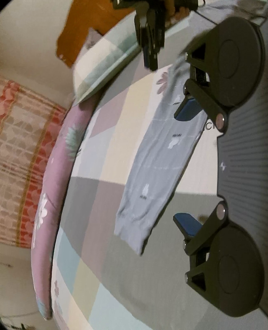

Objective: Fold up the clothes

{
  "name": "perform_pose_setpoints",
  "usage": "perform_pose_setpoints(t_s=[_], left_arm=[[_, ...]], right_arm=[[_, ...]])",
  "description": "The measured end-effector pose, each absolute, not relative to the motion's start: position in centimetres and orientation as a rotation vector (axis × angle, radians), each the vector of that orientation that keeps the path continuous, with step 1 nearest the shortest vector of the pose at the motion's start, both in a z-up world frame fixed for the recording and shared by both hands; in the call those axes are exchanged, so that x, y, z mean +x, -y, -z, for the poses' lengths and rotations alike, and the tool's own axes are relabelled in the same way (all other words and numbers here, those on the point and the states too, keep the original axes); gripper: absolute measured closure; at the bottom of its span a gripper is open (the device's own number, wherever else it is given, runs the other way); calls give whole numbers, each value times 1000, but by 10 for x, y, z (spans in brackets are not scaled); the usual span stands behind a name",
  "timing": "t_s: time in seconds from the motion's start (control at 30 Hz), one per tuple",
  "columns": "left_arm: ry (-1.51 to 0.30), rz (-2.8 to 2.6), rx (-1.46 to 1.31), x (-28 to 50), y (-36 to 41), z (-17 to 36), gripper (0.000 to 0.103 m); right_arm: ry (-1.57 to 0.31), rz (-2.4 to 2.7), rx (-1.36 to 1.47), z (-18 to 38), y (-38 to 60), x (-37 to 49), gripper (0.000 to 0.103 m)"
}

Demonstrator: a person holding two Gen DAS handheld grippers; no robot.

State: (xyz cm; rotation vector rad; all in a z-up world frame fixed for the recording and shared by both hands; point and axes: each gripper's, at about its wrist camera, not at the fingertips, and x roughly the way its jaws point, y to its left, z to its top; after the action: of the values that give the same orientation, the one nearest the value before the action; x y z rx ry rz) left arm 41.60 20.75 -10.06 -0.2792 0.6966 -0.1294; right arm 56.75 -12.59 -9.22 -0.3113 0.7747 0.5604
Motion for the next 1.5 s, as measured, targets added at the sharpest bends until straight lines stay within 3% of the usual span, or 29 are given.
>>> perform_pose_setpoints(t_s=[0.37, 0.47, 0.5, 0.7, 0.83, 1.0, 1.1, 1.2, 1.33, 1.5], left_arm=[[-736, 183, -148, 423, -159, 113, 8], [-746, 181, -144, 425, -160, 116, 8], [-749, 180, -142, 425, -159, 117, 8], [-747, 172, -147, 424, -161, 116, 8], [-742, 169, -155, 423, -163, 115, 8], [-744, 177, -146, 423, -160, 113, 7], [-740, 199, -129, 422, -153, 111, 8], [-736, 233, -106, 420, -142, 109, 8], [-737, 267, -76, 418, -126, 110, 8], [-754, 302, -33, 417, -105, 114, 8]], right_arm=[[-808, -592, -199, 150, 170, 561, 74], [-783, -610, -208, 152, 161, 557, 87], [-780, -615, -207, 151, 160, 556, 102], [-704, -478, -221, 138, 160, 554, 101], [-682, -489, -185, 124, 154, 557, 91], [-685, -541, -313, 116, 132, 548, 91], [-705, -492, -339, 110, 156, 540, 89], [-756, -424, -317, 102, 206, 527, 78], [-822, -379, -322, 102, 271, 493, 71], [-843, -355, -301, 118, 303, 487, 69]])
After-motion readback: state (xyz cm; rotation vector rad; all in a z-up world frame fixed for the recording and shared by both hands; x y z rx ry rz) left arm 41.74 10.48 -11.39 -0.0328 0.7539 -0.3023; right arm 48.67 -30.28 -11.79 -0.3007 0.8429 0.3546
